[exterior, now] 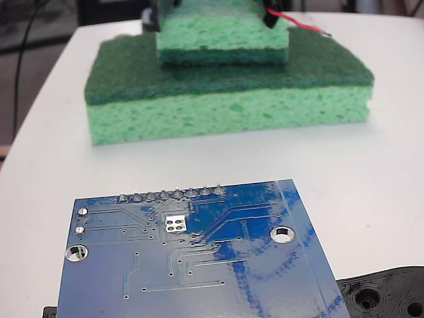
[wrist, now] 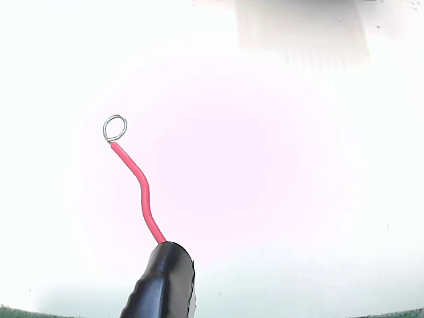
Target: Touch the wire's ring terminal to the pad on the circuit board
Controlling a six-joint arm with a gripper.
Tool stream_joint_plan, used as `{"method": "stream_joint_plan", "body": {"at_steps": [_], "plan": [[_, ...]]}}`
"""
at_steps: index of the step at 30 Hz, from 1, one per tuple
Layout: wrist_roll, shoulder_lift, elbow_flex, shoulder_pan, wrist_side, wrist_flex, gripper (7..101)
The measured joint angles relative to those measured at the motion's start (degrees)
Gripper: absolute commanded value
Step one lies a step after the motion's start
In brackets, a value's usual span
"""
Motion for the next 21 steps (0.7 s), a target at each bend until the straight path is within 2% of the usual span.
{"method": "stream_joint_plan", "body": {"at_steps": [21], "plan": [[1.14,-0.35,-0.70,0.44,0.35,-0.26,100.3]]}}
